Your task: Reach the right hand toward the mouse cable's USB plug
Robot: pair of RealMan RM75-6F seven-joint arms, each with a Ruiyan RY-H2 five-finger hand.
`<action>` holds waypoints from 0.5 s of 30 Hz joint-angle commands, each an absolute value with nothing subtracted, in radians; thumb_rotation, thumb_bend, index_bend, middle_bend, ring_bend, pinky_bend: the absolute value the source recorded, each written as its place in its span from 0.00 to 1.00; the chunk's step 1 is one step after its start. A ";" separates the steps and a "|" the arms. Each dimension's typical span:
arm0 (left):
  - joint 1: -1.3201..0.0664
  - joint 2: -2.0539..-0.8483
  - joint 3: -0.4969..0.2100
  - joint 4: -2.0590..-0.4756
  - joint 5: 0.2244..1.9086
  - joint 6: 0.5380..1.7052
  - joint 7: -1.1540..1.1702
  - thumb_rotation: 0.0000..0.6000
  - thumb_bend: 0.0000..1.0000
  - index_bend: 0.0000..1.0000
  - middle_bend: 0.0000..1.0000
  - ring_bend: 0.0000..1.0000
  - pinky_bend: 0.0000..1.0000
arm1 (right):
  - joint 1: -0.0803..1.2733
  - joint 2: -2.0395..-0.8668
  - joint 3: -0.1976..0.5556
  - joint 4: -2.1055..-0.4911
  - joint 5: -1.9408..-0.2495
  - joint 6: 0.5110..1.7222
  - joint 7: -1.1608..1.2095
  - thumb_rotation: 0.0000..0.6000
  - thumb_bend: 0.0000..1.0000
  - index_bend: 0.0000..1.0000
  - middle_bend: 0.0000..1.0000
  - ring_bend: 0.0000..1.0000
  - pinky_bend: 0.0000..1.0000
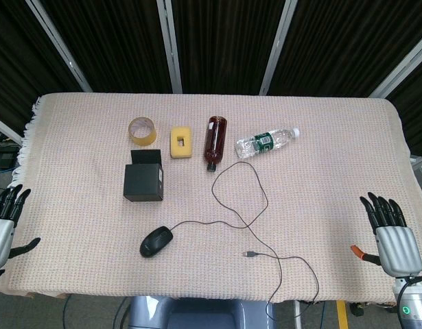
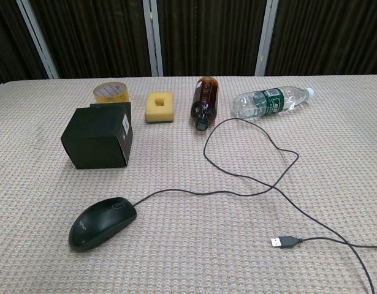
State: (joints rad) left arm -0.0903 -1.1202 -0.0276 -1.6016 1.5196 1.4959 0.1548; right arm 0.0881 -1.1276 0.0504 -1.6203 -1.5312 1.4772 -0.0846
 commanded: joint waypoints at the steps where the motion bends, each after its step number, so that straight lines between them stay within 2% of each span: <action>1: -0.091 -1.120 -0.027 -1.601 1.521 1.494 0.153 1.00 0.07 0.00 0.00 0.00 0.00 | 0.086 -1.128 0.049 -1.621 -1.530 1.478 -0.087 1.00 0.02 0.00 0.00 0.00 0.00; 15: -0.098 -1.124 -0.025 -1.602 1.522 1.481 0.153 1.00 0.07 0.00 0.00 0.00 0.00 | 0.084 -1.123 0.049 -1.621 -1.534 1.484 -0.081 1.00 0.02 0.01 0.00 0.00 0.00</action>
State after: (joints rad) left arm -0.0974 -1.1225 -0.0248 -1.6032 1.5234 1.4827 0.1530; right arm 0.0840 -1.1222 0.0489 -1.6225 -1.5328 1.4823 -0.0793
